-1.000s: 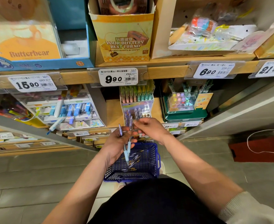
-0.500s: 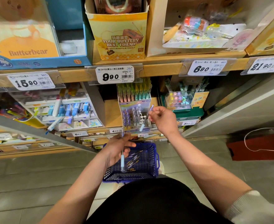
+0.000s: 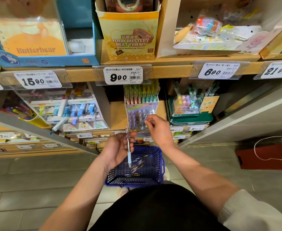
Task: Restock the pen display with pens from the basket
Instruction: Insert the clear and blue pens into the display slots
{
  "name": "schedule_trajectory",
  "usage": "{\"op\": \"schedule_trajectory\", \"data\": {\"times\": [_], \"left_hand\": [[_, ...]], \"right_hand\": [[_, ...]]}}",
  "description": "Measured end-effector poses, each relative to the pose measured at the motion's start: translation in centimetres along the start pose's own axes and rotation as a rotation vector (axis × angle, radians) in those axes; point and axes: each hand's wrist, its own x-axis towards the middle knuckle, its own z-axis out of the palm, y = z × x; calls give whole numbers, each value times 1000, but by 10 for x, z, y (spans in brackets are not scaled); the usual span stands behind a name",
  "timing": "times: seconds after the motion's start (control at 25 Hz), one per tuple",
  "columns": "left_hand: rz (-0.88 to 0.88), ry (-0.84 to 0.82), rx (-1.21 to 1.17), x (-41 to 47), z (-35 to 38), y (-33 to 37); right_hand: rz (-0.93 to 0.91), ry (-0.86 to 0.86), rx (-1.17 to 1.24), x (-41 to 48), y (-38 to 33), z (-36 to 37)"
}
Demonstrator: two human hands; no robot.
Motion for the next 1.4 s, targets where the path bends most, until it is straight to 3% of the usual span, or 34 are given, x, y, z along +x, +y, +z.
{"op": "schedule_trajectory", "data": {"times": [0.36,0.76,0.88,1.0,1.04,1.2,1.4], "left_hand": [[121,25,5,-2,-4,-4],[204,130,19,-5,10,0],[218,156,61,-1,12,-2],[239,155,122,3,17,-4],[239,144,142,4,19,-5],[253,105,214,9,29,-12],[249,138,146,9,27,-9]], "right_hand": [[66,-170,-269,-1,8,22],[186,-238,-273,2,8,23],[273,-216,-82,-2,5,11],[385,-286,441,-6,-11,-9],[382,-332,515,-6,-15,-15],[358,-342,460,-5,-25,-25],[296,-36,470,0,-14,-41]]}}
